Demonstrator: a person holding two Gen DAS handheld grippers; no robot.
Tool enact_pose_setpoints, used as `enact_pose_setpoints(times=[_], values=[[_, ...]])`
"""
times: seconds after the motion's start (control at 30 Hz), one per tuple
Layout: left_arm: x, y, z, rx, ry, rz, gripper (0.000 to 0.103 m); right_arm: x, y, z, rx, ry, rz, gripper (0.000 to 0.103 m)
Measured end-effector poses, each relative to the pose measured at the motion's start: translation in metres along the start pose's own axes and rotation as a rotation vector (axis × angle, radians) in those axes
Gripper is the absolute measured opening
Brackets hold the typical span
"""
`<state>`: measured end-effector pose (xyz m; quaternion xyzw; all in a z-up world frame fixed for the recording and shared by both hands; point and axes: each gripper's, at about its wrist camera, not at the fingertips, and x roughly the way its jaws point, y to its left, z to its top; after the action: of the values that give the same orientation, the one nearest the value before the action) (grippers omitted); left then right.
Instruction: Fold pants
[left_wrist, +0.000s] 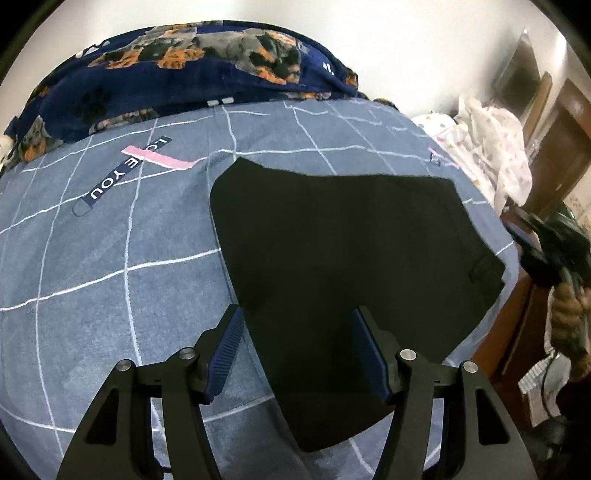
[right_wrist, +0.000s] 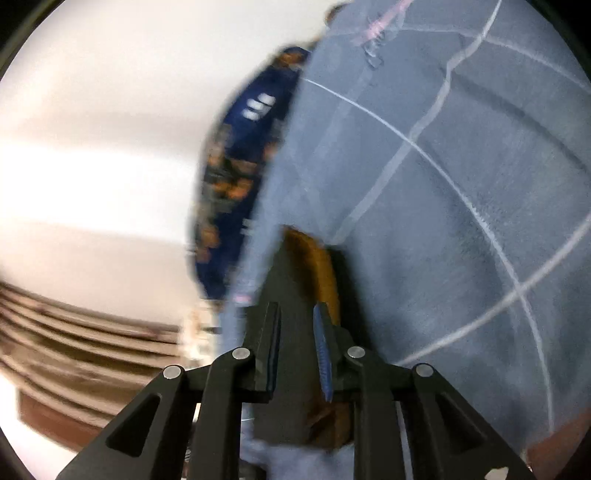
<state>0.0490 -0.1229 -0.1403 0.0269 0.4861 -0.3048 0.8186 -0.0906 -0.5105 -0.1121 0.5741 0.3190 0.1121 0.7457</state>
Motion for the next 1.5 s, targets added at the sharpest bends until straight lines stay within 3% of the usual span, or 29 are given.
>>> enact_pose_setpoints(times=[0.03, 0.13, 0.17, 0.33, 0.6, 0.63, 0.7, 0.73, 1.0, 1.17, 1.27, 1.5], values=[[-0.002, 0.001, 0.001, -0.009, -0.004, -0.005, 0.061, -0.003, 0.004, -0.006, 0.009, 0.033, 0.026, 0.023], [-0.006, 0.007, 0.003, -0.062, -0.017, -0.040, 0.061, -0.001, 0.003, -0.032, 0.066, 0.160, 0.024, 0.051], [-0.007, 0.009, 0.003, -0.081, -0.021, -0.052, 0.061, 0.001, 0.001, -0.036, 0.075, 0.171, 0.014, 0.054], [-0.008, 0.008, 0.000, -0.072, -0.015, -0.041, 0.061, 0.012, -0.024, -0.043, 0.133, 0.165, -0.059, 0.054], [-0.009, 0.006, -0.005, -0.067, -0.004, -0.039, 0.061, 0.027, -0.020, -0.032, 0.081, 0.129, -0.137, 0.053], [-0.009, 0.006, -0.006, -0.065, -0.004, -0.038, 0.061, 0.031, -0.018, -0.030, 0.073, 0.128, -0.148, 0.053], [-0.010, 0.005, -0.007, -0.057, -0.005, -0.030, 0.061, 0.036, -0.017, -0.028, 0.058, 0.127, -0.178, 0.034], [-0.011, 0.005, -0.007, -0.055, -0.005, -0.027, 0.061, 0.038, -0.016, -0.028, 0.048, 0.123, -0.207, 0.012], [-0.011, 0.003, -0.007, -0.047, -0.008, -0.032, 0.061, 0.018, 0.020, -0.049, -0.032, 0.073, -0.165, 0.012], [-0.002, -0.002, -0.010, -0.022, 0.019, -0.020, 0.061, 0.016, -0.022, -0.064, 0.063, 0.095, -0.235, 0.010], [0.003, -0.006, -0.012, 0.002, 0.041, -0.002, 0.061, 0.015, -0.053, -0.064, 0.153, 0.095, -0.221, 0.008], [0.014, -0.008, -0.017, 0.003, 0.062, 0.014, 0.065, 0.014, -0.040, -0.061, 0.076, 0.083, -0.256, 0.009]])
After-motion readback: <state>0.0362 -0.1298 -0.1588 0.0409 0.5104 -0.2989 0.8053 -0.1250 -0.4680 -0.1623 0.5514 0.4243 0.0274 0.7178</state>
